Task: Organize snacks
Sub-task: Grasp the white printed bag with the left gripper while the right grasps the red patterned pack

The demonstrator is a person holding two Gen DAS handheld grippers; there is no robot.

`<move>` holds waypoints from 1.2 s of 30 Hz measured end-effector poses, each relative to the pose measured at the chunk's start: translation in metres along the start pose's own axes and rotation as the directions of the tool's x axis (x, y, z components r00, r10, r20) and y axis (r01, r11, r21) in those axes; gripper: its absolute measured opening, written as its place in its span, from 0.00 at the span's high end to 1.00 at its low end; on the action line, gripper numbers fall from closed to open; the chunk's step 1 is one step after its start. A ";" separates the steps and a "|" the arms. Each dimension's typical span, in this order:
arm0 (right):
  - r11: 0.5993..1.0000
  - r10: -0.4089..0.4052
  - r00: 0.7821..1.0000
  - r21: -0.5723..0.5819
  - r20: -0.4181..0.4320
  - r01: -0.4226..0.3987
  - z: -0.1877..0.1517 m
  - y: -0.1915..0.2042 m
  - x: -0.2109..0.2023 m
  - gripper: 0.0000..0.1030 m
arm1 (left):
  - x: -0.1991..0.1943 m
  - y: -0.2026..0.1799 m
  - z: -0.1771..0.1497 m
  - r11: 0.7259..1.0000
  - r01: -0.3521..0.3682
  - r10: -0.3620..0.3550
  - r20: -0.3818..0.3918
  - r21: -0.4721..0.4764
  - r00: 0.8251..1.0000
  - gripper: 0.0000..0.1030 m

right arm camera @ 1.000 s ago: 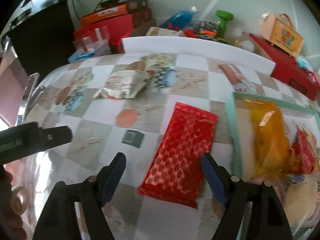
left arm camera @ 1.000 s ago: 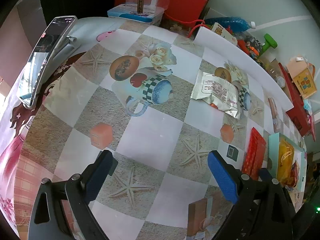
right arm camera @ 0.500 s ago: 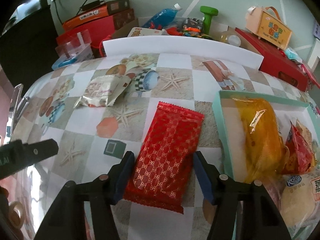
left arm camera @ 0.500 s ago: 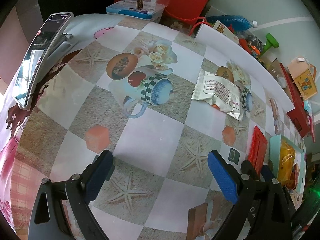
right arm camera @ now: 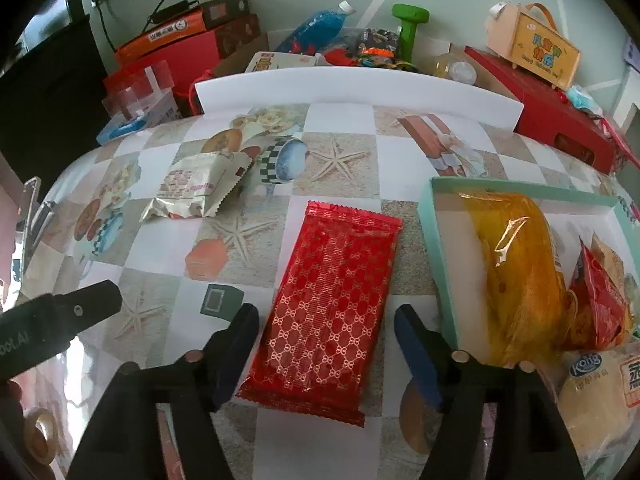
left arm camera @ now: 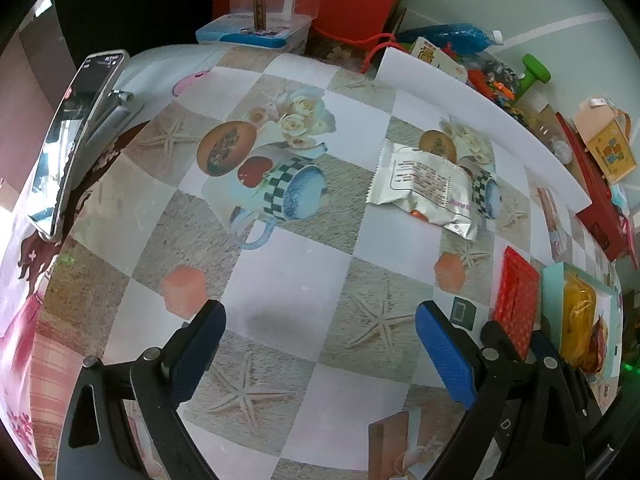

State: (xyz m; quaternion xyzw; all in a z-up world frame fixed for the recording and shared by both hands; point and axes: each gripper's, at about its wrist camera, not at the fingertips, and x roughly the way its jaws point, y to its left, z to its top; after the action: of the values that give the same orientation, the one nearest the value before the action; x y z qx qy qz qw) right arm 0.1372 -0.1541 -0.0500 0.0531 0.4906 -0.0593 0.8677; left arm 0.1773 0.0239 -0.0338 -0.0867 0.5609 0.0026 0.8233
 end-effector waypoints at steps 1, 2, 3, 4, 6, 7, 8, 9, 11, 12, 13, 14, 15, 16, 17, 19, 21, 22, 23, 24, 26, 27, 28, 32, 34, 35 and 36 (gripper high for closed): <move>1.000 0.002 1.000 0.003 -0.001 -0.002 0.000 -0.001 0.000 0.28 | 0.000 -0.001 0.000 1.000 -0.001 0.001 0.001 0.004 1.000 0.07; 1.000 0.005 1.000 0.005 0.000 -0.005 0.000 -0.001 0.000 0.28 | 0.001 -0.003 0.000 1.000 -0.002 0.002 0.000 0.009 1.000 0.07; 1.000 0.007 1.000 0.007 -0.001 -0.007 0.000 -0.001 0.000 0.27 | 0.001 -0.005 0.000 1.000 -0.002 0.002 -0.001 0.014 1.000 0.07; 1.000 0.007 1.000 0.006 -0.003 -0.007 0.000 0.000 0.001 0.26 | 0.001 -0.005 0.000 1.000 -0.001 0.001 -0.001 0.016 1.000 0.07; 1.000 0.007 1.000 -0.003 -0.006 -0.007 0.000 0.002 0.002 0.23 | 0.002 -0.007 0.000 1.000 -0.001 0.001 0.000 0.023 1.000 0.07; 1.000 0.007 1.000 -0.008 -0.009 -0.007 0.000 0.002 0.002 0.22 | 0.002 -0.005 0.000 1.000 -0.001 0.001 0.001 0.024 1.000 0.07; 1.000 0.007 1.000 -0.010 -0.011 -0.007 0.000 0.003 0.002 0.22 | 0.003 -0.006 0.001 1.000 -0.003 0.003 0.002 0.023 1.000 0.07; 1.000 0.005 1.000 -0.008 -0.014 -0.005 0.000 0.003 0.002 0.22 | 0.003 -0.005 0.001 1.000 -0.004 0.004 0.003 0.022 1.000 0.07; 1.000 0.006 1.000 0.005 -0.016 -0.006 0.000 0.002 0.002 0.22 | 0.004 -0.005 0.003 1.000 -0.004 0.004 0.003 0.018 1.000 0.07; 1.000 0.009 1.000 0.010 -0.018 -0.008 0.000 0.001 0.001 0.22 | 0.004 -0.004 0.003 1.000 -0.005 0.005 0.004 0.017 1.000 0.07; 1.000 0.010 1.000 0.010 -0.021 -0.010 0.000 0.001 0.002 0.22 | 0.002 -0.001 0.001 1.000 -0.004 0.004 0.005 0.016 1.000 0.07; 1.000 0.012 1.000 0.009 -0.023 -0.012 0.000 0.002 0.003 0.22 | 0.002 0.000 0.002 1.000 -0.004 0.004 0.006 0.014 1.000 0.07; 1.000 0.013 1.000 0.009 -0.021 -0.013 -0.001 0.002 0.003 0.21 | 0.002 0.001 0.002 1.000 -0.003 0.003 0.008 0.012 1.000 0.07; 1.000 0.018 1.000 0.007 -0.018 -0.018 -0.001 0.003 0.004 0.20 | 0.000 0.004 0.002 1.000 -0.002 0.002 0.009 0.011 1.000 0.07; 1.000 0.029 0.999 0.007 -0.017 -0.029 -0.001 0.004 0.004 0.20 | 0.000 0.005 0.003 1.000 -0.001 0.001 0.012 0.009 1.000 0.07; 0.996 0.086 0.996 0.005 -0.005 -0.086 0.000 0.006 0.003 0.20 | 0.000 0.006 0.003 1.000 -0.001 0.001 0.013 0.006 1.000 0.07; 0.993 0.121 0.993 0.005 0.001 -0.121 0.001 0.008 0.003 0.20 | 0.000 0.008 0.004 1.000 -0.001 0.001 0.014 0.002 1.000 0.07; 0.994 0.111 0.994 0.007 0.003 -0.111 0.001 0.008 0.003 0.21 | 0.000 0.008 0.005 1.000 0.000 0.000 0.016 0.002 1.000 0.07; 0.996 0.089 0.996 0.010 0.006 -0.089 0.001 0.008 0.004 0.21 | -0.001 0.008 0.006 1.000 0.004 -0.004 0.024 0.003 1.000 0.07; 0.998 0.067 0.998 0.016 0.005 -0.067 0.002 0.006 0.004 0.21 | -0.001 0.007 0.008 1.000 0.011 -0.011 0.030 0.004 1.000 0.07; 0.997 0.071 0.997 0.033 0.003 -0.071 0.003 0.002 0.004 0.21 | -0.001 0.003 0.011 0.999 0.040 -0.040 0.032 0.013 0.999 0.07; 0.997 0.071 0.997 0.033 0.004 -0.071 0.004 0.000 0.004 0.21 | 0.001 0.000 0.015 0.998 0.065 -0.066 0.026 0.024 0.997 0.07; 0.997 0.070 0.998 0.033 0.002 -0.070 0.004 0.000 0.005 0.21 | 0.002 -0.003 0.017 0.996 0.082 -0.083 0.021 0.035 0.996 0.07; 0.999 0.052 0.999 -0.002 0.002 -0.052 0.005 0.007 0.008 0.20 | 0.008 -0.020 0.034 0.989 0.117 -0.119 0.023 0.090 0.993 0.07; 0.999 0.042 0.999 -0.015 0.005 -0.042 0.007 0.009 0.010 0.20 | 0.013 -0.031 0.044 0.982 0.148 -0.150 0.012 0.117 0.989 0.07; 0.999 0.040 0.999 -0.015 0.007 -0.040 0.007 0.009 0.011 0.20 | 0.015 -0.035 0.048 0.979 0.157 -0.160 0.007 0.131 0.987 0.07; 0.999 0.038 0.999 -0.016 0.010 -0.037 0.008 0.008 0.012 0.20 | 0.017 -0.041 0.051 0.976 0.159 -0.162 0.003 0.148 0.987 0.07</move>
State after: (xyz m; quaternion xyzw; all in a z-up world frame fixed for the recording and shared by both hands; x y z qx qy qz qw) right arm 0.1511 -0.1475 -0.0558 0.0552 0.4857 -0.0394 0.8715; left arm 0.2352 -0.0104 -0.0261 -0.0705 0.5445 -0.1047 0.8292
